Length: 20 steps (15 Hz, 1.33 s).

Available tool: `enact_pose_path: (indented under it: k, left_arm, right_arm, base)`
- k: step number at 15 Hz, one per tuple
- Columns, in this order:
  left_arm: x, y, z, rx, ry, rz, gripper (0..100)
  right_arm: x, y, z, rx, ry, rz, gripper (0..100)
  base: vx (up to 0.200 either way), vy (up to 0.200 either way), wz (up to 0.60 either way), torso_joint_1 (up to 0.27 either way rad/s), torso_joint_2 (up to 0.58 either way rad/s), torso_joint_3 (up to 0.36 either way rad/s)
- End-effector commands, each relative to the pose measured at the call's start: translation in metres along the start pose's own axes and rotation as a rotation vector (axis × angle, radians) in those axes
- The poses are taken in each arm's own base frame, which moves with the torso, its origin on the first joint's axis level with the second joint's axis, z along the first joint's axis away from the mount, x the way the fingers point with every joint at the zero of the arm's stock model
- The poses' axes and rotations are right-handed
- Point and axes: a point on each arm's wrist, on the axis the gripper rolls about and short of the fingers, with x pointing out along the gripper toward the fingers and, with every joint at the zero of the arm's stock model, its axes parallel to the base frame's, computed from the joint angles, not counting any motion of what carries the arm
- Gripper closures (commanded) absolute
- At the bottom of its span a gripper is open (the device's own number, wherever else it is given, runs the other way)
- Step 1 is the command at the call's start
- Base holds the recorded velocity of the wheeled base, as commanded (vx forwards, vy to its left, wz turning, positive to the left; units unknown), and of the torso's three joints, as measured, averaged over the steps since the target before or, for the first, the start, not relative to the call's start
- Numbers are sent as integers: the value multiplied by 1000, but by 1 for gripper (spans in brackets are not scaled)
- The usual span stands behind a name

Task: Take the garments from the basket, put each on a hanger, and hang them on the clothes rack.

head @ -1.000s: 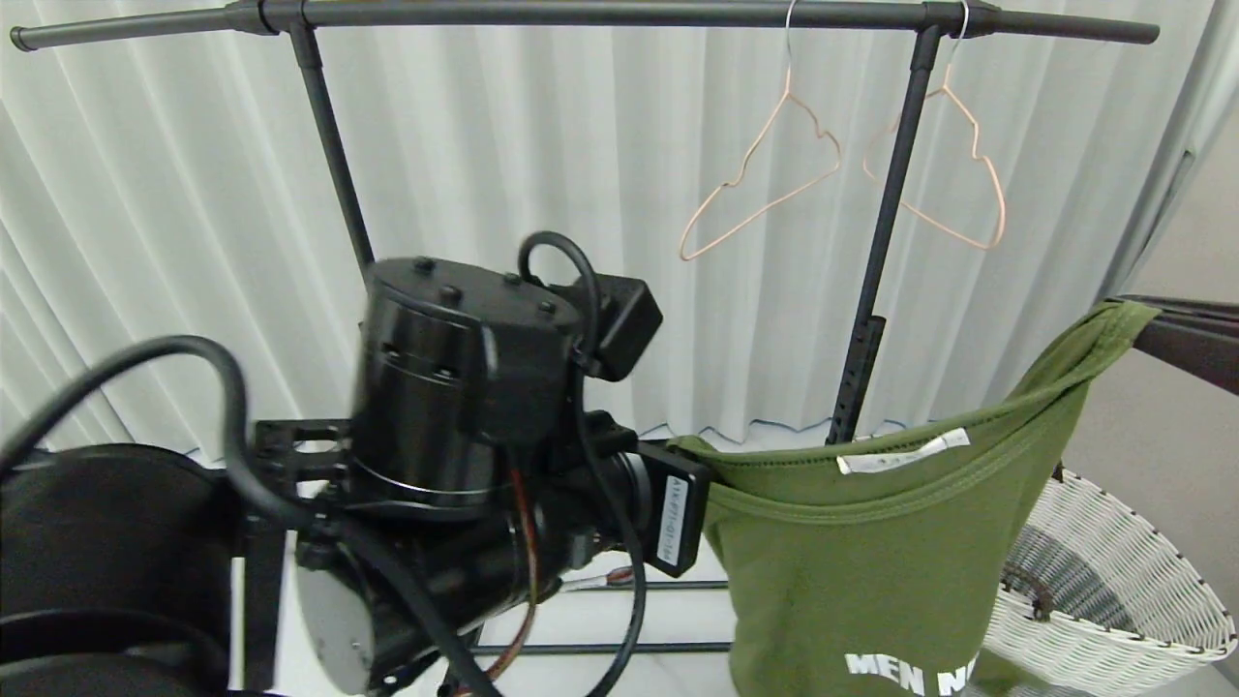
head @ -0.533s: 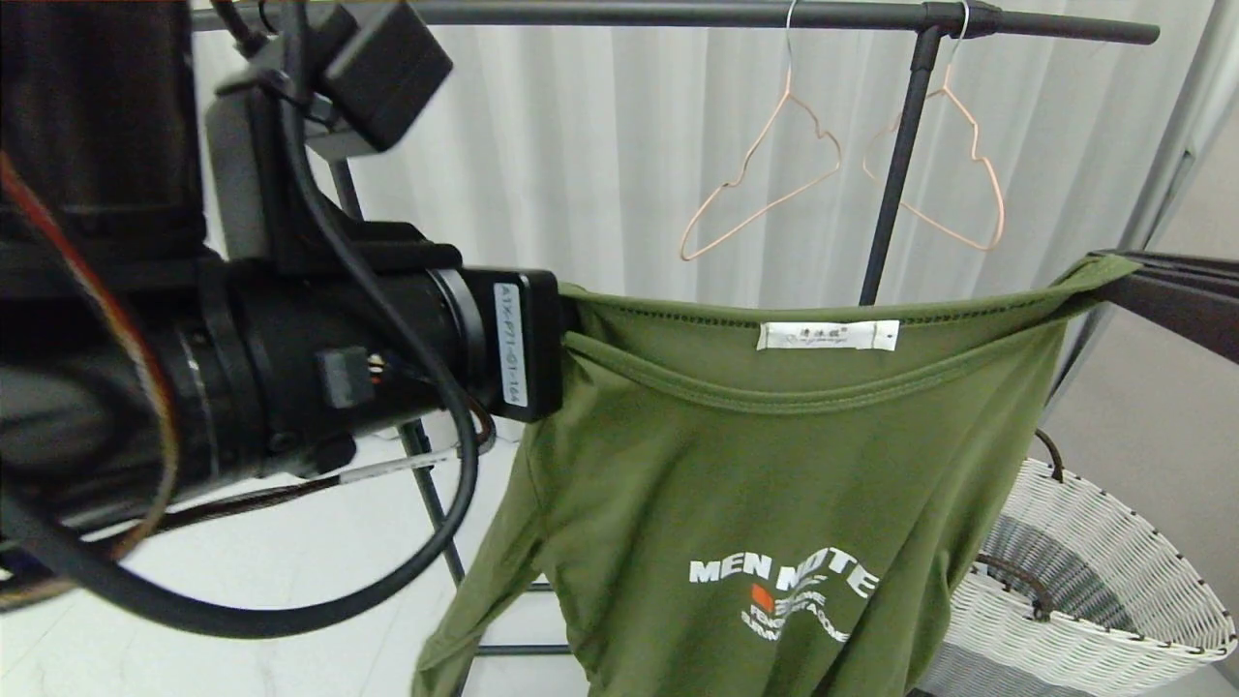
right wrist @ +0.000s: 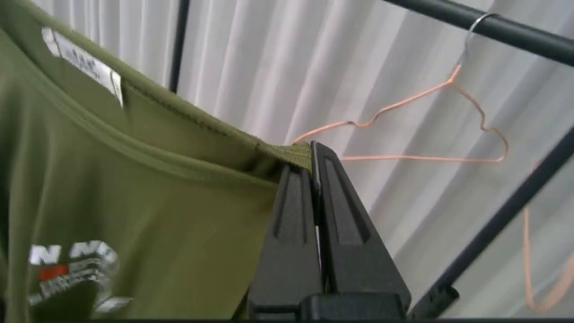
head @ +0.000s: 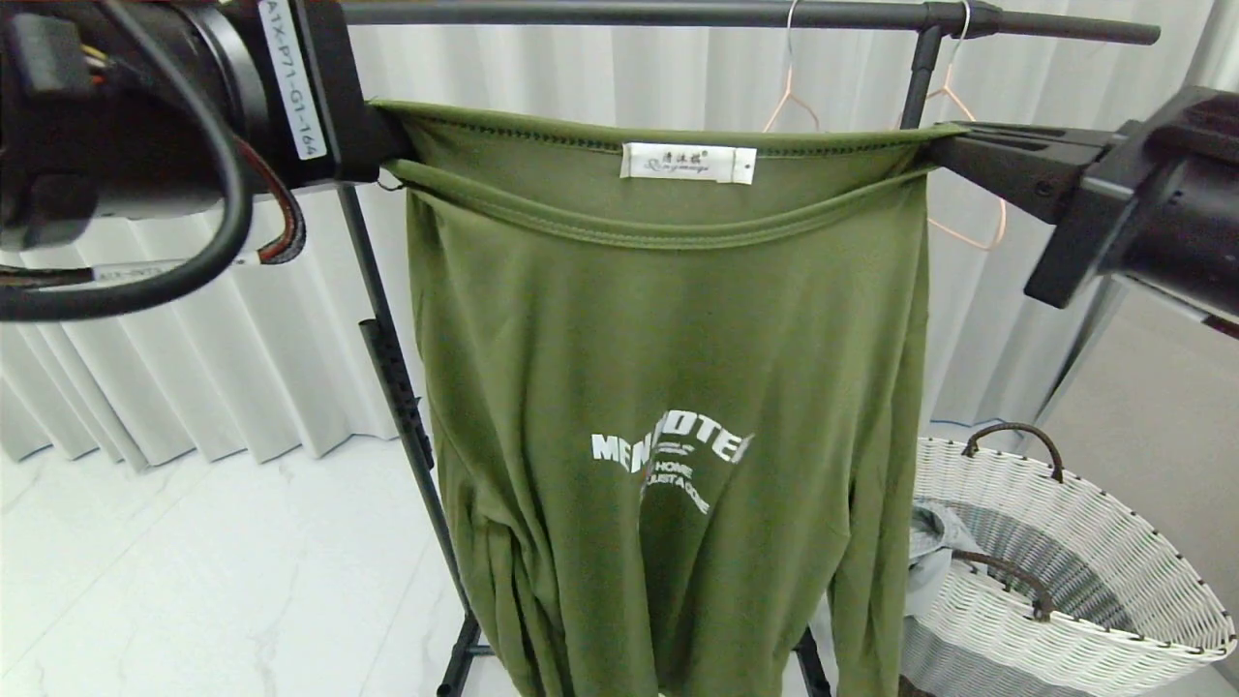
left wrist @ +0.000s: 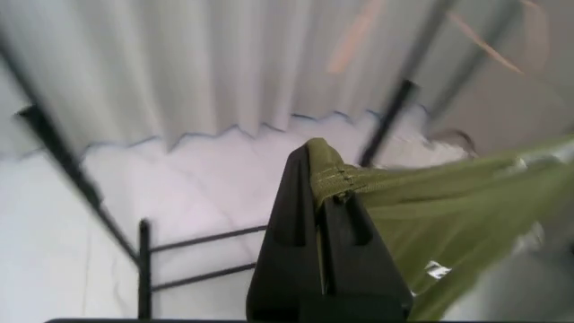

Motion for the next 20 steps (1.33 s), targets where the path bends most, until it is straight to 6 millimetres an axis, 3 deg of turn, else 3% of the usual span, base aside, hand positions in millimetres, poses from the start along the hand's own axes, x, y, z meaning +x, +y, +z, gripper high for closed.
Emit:
enact_pose_path:
  k: [1,7,13,17,20]
  left_arm:
    - [18,-4,-7,-24,33,39,100]
    - [25,-19,-22,-14,55,35,100]
    - [64,-41,-22,107,-30,15,100]
    - [78,-49,-24,95,-43,14,100]
    - [78,-49,-25,93,-38,13,100]
  right_arm:
    - [29,4,-14,-3,44,9,100]
    - [12,-2,-1,-2,29,-92,100]
    - [-52,-7,24,2,66,-62,100]
    - [-90,13,22,26,85,107,100]
    - [-102,25,11,31,97,192,100]
  base:
    - [0,0,0,0,0,0]
    - [0,0,0,0,0,0]
    - [0,0,0,0,0,0]
    - [0,0,0,0,0,0]
    - [0,0,0,0,0,0]
